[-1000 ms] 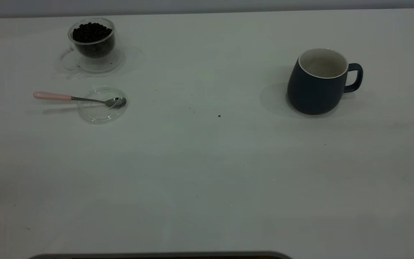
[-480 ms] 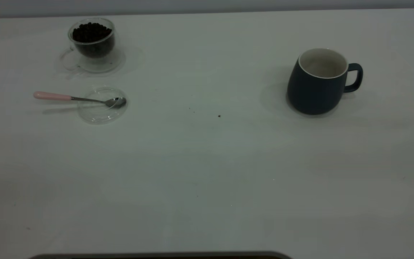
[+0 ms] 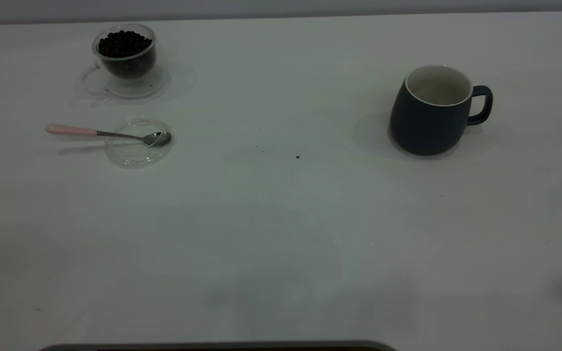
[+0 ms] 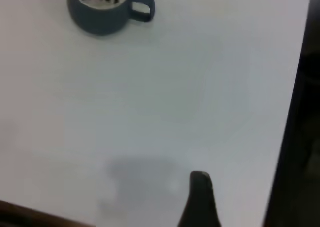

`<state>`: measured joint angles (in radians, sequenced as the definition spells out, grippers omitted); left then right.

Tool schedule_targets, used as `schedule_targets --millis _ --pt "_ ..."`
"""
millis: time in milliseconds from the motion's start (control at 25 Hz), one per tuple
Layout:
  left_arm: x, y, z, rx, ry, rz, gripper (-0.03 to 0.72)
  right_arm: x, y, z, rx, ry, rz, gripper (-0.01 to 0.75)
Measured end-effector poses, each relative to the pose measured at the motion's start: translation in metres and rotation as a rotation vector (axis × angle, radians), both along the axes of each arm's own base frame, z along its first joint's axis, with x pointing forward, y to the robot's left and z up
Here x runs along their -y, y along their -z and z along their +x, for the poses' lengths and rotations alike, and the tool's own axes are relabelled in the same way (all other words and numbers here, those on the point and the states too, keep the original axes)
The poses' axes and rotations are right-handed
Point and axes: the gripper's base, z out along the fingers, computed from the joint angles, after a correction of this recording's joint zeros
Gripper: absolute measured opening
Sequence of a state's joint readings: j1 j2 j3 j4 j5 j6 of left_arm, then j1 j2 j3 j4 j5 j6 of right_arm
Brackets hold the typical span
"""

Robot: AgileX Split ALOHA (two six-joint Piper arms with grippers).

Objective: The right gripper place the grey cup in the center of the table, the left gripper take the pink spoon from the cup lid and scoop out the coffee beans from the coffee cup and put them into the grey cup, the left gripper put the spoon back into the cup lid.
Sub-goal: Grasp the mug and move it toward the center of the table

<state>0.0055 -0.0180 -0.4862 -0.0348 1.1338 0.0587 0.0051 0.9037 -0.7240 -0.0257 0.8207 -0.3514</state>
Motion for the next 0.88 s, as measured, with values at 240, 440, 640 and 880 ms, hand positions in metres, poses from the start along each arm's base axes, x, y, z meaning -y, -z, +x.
schedule_targets --millis 240,440,640,880 --pt "0.000 0.000 0.000 0.000 0.000 0.000 0.517 -0.001 0.052 0.075 -0.049 -0.134 -0.090 0.642" --pt "0.000 0.000 0.000 0.000 0.000 0.000 0.517 -0.001 0.108 0.117 -0.211 -0.187 -0.108 0.633" --pt "0.000 0.000 0.000 0.000 0.000 0.000 0.517 -0.005 0.148 0.159 -0.295 -0.290 -0.161 0.622" --pt "0.000 0.000 0.000 0.000 0.000 0.000 0.517 -0.005 0.192 0.203 -0.336 -0.391 -0.227 0.603"
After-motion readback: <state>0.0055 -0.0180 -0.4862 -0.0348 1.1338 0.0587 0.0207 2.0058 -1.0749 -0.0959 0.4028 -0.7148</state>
